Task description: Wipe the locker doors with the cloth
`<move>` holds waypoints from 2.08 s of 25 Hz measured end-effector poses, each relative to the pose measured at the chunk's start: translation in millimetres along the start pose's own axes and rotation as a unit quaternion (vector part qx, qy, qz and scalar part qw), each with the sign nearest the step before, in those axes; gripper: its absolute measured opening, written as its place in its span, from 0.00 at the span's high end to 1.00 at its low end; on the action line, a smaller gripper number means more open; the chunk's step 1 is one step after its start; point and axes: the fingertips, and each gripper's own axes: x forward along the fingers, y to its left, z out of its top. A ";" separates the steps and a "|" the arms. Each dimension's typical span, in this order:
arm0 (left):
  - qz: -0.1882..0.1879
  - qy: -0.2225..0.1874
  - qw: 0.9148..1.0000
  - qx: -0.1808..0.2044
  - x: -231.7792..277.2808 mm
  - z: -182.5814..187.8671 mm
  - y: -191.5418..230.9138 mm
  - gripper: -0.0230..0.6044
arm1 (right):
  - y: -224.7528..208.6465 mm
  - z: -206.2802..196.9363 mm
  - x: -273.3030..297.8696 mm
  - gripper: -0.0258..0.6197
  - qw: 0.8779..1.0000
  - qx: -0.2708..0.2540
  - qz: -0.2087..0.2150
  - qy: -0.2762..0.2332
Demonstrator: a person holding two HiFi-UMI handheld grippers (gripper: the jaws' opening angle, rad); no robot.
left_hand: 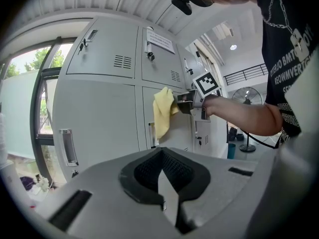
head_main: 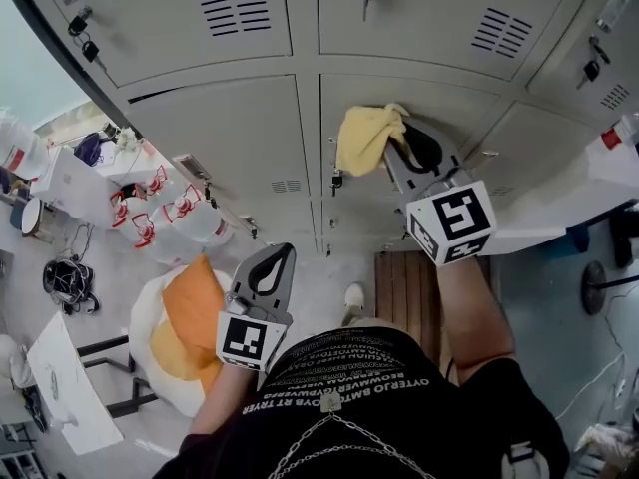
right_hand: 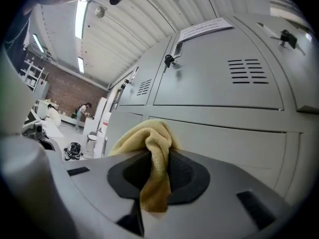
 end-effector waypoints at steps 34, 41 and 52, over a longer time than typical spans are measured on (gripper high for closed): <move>-0.055 0.003 0.998 0.002 26.5 4.4 -27.4 0.96 | -111.5 -59.4 -66.8 0.84 0.988 -0.004 -0.134 0.076; -0.064 0.016 0.998 -0.005 32.8 -3.1 -34.1 0.96 | -129.5 -73.8 -83.1 0.84 0.983 0.005 -0.158 0.090; -0.056 0.017 0.998 -0.003 39.6 0.4 -27.7 0.96 | -87.1 -43.0 -84.9 0.85 0.996 0.006 -0.087 0.036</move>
